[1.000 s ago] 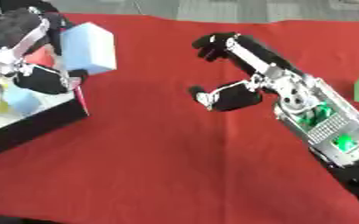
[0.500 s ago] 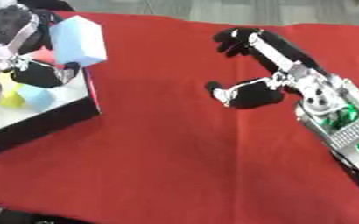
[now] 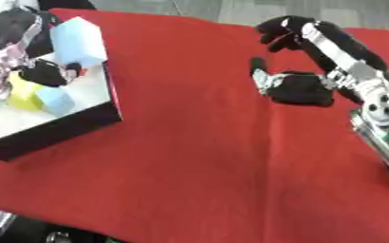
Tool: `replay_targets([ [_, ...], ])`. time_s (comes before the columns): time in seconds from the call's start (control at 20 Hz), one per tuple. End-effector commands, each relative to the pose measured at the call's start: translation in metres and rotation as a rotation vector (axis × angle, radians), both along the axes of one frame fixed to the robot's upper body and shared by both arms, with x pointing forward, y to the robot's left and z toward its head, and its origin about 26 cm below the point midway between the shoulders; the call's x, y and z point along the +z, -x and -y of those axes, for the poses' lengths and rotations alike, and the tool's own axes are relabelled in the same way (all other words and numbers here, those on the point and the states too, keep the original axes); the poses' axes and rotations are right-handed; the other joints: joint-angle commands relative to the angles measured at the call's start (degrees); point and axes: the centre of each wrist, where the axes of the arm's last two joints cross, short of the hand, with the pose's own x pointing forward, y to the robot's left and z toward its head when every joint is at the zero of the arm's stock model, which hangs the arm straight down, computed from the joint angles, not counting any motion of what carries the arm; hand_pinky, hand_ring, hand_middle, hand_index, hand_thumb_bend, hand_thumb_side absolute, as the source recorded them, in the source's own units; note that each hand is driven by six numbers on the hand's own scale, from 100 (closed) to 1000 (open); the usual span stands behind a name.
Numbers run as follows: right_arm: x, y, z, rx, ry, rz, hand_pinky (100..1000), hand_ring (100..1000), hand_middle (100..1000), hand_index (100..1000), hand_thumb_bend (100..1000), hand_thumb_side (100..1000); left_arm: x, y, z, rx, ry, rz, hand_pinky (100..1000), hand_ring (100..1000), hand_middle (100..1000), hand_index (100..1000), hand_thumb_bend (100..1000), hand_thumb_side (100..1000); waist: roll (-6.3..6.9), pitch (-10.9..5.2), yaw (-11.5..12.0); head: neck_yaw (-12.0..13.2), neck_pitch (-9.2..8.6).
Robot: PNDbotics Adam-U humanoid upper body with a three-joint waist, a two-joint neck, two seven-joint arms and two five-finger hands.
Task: Pick up the objects with one hand, pass them to the other hand, and then place them into the box on the other side of the table.
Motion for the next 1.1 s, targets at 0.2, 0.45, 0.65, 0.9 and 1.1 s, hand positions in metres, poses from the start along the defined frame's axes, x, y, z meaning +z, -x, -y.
replay_targets([
  [0.2, 0.014, 0.004, 0.005, 0.009, -0.016, 0.053, 906, 793, 755, 845, 100, 191, 0.002, -0.007, -0.019, 0.055, -0.056, -0.006, 714, 671, 435, 394, 285, 152, -0.61, -0.72, -0.1, 0.6, -0.55],
  [0.45, 0.014, 0.004, 0.005, 0.007, -0.025, 0.056, 903, 788, 752, 843, 100, 197, -0.002, -0.012, -0.027, 0.081, -0.069, -0.036, 716, 682, 445, 400, 287, 161, -0.61, -0.62, -0.2, 0.5, -0.62],
  [0.65, 0.014, 0.004, 0.006, 0.003, -0.033, 0.059, 901, 786, 751, 843, 100, 194, -0.006, -0.014, -0.032, 0.104, -0.08, -0.072, 729, 717, 502, 507, 313, 178, -0.58, -0.62, -0.3, 0.4, -0.55],
  [0.9, 0.013, 0.003, 0.006, -0.001, -0.035, 0.057, 901, 785, 750, 843, 100, 193, -0.01, -0.018, -0.042, 0.151, -0.086, -0.149, 791, 808, 696, 761, 397, 205, -0.56, -0.66, -0.4, 0.3, -0.54],
  [1.1, 0.013, 0.003, 0.006, -0.002, -0.034, 0.055, 901, 784, 750, 843, 100, 194, -0.009, -0.019, -0.044, 0.167, -0.099, -0.186, 825, 862, 768, 832, 556, 452, -0.47, -0.75, -0.4, 0.1, -0.38],
])
